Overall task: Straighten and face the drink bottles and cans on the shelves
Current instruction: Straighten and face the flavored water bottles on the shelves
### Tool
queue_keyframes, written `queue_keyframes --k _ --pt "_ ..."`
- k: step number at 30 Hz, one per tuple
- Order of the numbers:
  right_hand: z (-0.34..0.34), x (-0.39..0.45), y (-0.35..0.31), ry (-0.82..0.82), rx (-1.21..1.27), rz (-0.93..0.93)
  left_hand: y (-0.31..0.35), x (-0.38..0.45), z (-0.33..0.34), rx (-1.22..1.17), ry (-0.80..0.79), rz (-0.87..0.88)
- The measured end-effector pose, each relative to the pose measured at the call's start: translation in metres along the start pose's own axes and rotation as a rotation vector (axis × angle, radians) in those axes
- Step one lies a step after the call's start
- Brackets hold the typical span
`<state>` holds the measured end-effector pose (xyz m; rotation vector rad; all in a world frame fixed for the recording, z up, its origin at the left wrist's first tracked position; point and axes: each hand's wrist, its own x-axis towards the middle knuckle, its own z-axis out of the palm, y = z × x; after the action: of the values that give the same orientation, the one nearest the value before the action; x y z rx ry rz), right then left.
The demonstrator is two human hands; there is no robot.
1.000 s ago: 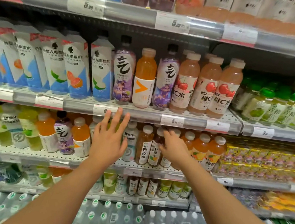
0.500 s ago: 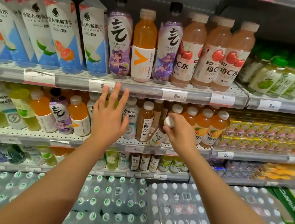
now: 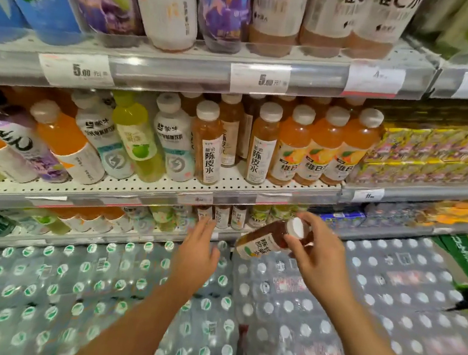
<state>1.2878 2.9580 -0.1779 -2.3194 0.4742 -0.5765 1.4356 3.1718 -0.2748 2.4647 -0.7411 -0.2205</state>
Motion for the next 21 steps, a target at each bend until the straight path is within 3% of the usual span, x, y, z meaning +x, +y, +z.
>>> queue_keyframes --k 5,12,18,21 --pt "-0.008 -0.018 0.020 -0.061 -0.140 -0.097 0.007 0.063 0.019 0.154 -0.090 -0.081" --pt "-0.028 -0.033 0.047 -0.104 -0.211 -0.042 0.008 0.118 0.040 0.319 -0.133 -0.084" --pt "-0.030 -0.037 0.056 -0.111 -0.183 0.013 0.007 0.114 0.047 0.311 -0.111 -0.041" --pt "-0.017 -0.032 0.054 -0.137 -0.135 -0.024 0.000 0.080 0.044 0.152 -0.011 0.030"
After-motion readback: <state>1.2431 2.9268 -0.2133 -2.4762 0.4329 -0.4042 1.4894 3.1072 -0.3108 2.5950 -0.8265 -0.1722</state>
